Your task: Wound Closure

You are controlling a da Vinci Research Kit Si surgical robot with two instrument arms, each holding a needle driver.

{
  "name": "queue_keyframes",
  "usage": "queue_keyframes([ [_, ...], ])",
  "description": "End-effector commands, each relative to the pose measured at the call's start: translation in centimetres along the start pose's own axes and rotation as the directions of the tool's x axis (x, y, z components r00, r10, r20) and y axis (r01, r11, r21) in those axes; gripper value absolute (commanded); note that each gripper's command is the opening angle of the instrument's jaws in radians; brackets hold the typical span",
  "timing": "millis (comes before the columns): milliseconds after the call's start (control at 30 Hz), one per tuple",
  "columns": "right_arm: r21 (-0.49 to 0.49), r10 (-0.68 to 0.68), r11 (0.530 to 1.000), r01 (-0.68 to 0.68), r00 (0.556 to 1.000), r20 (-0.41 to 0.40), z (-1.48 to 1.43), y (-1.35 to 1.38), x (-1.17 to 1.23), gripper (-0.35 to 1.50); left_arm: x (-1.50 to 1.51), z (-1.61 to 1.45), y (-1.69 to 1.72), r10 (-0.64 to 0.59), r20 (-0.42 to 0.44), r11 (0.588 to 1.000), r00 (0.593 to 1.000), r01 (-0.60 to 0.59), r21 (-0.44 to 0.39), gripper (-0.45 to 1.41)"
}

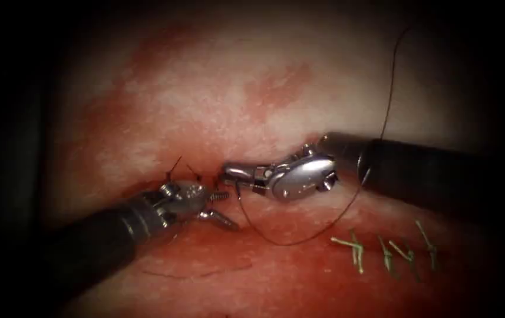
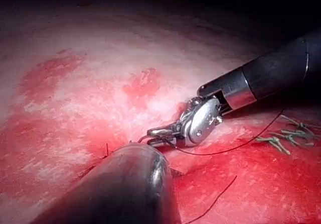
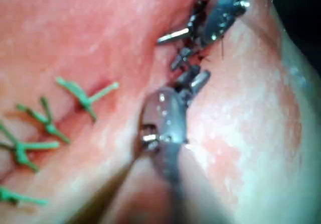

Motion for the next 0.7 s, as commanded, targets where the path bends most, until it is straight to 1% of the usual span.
queue_keyframes([
  [33, 0.0, 0.028, 1.0, -0.028, 1.0, 0.006, 0.06, -0.02, -0.06, -0.35, 0.03, 0.06, -0.04, 0.0, 0.0, 1.0, 1.0, 0.0, 0.0, 0.51],
  [267, 0.056, 0.117, 0.991, -0.119, 0.993, 0.025, 0.09, -0.08, -0.07, -0.35, 0.03, 0.06, -0.03, 0.0, -0.001, 1.0, 1.0, 0.0, 0.0, 0.51],
  [367, 0.09, 0.2, 0.975, -0.204, 0.978, 0.053, 0.09, -0.13, -0.11, -0.35, 0.02, 0.06, -0.03, 0.001, -0.001, 1.0, 1.0, -0.001, 0.0, 0.51],
  [500, 0.11, 0.22, 0.968, -0.225, 0.974, 0.058, 0.07, -0.16, -0.14, -0.35, 0.02, 0.06, -0.03, 0.001, 0.0, 1.0, 1.0, -0.001, 0.0, 0.51],
  [700, 0.132, 0.259, 0.955, -0.266, 0.963, 0.07, 0.07, -0.18, -0.1, -0.35, 0.02, 0.05, -0.03, 0.001, 0.0, 1.0, 1.0, -0.001, 0.0, 0.51],
])
